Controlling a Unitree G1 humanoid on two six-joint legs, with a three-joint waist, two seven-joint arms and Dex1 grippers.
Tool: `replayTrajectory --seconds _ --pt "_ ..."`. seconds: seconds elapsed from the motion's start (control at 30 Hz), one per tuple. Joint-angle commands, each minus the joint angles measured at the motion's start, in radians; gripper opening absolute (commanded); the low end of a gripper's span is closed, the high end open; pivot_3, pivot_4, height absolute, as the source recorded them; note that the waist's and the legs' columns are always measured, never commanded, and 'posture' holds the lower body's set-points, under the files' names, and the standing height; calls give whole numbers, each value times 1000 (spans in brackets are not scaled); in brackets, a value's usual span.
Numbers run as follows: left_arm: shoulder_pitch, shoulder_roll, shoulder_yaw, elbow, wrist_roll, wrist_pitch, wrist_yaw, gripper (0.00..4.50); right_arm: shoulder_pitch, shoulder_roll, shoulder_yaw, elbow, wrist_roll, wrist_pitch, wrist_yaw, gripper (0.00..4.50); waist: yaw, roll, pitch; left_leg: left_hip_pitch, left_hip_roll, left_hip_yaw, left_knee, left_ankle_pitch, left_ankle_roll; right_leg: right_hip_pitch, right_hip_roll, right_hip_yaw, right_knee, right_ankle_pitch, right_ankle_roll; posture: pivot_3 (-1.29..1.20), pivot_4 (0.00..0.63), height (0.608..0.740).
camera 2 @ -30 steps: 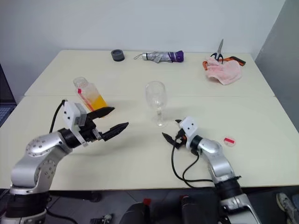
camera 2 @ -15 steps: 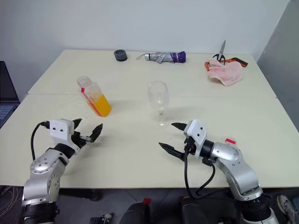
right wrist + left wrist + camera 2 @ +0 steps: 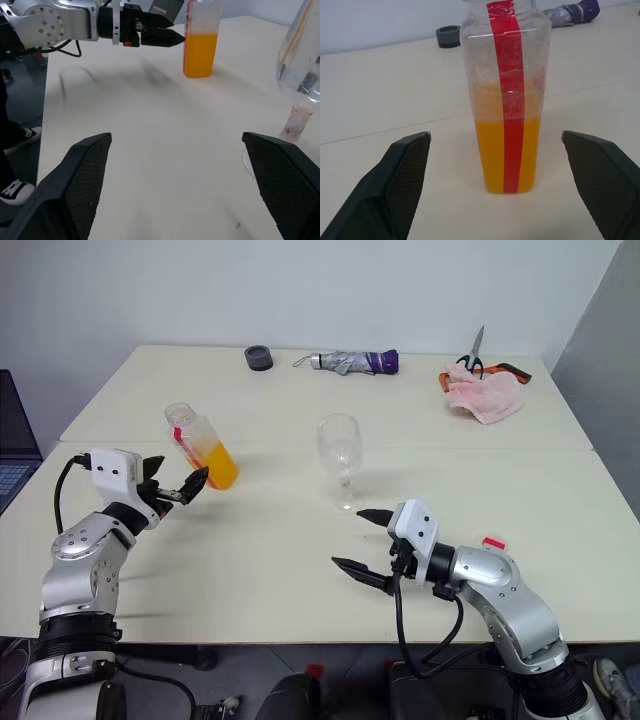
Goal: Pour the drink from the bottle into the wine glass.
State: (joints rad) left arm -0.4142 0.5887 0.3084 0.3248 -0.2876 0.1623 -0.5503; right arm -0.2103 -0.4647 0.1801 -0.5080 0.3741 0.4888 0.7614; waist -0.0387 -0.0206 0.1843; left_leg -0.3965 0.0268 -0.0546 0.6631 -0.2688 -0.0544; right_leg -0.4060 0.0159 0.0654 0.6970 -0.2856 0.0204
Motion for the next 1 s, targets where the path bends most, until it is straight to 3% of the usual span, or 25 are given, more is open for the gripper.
replayTrajectory --seconds 0.03,0.4,0.53,0.73,1.0 --pt "-60 21 -13 50 11 -43 -33 4500 -15 -9 2 -24 -5 -23 2 4460 0 0 0 0 0 0 0 0 0 0 0 0 0 0 0 0 150 740" --pt "-294 28 -58 384 65 -169 -96 4500 -30 -3 13 -16 -20 -24 0 4460 4 0 0 -1 -1 -1 1 0 0 0 0 -2 0 0 0 0 150 740" --pt "-355 22 -70 485 76 -212 -120 3656 -37 0 14 -14 -22 -25 -7 4500 5 0 0 -1 -1 -1 1 0 0 0 0 -2 0 0 0 0 150 740" --pt "-375 4 -74 524 73 -240 -145 1890 -38 4 9 -27 -24 -23 -16 4500 5 0 0 -1 -1 -2 1 0 0 0 0 -2 0 0 0 0 150 740" --pt "-351 -41 -121 273 67 -176 -150 1806 -64 14 -65 -87 14 23 -80 4500 8 -1 1 -3 -1 -3 2 0 0 0 0 -2 0 0 0 0 150 740"
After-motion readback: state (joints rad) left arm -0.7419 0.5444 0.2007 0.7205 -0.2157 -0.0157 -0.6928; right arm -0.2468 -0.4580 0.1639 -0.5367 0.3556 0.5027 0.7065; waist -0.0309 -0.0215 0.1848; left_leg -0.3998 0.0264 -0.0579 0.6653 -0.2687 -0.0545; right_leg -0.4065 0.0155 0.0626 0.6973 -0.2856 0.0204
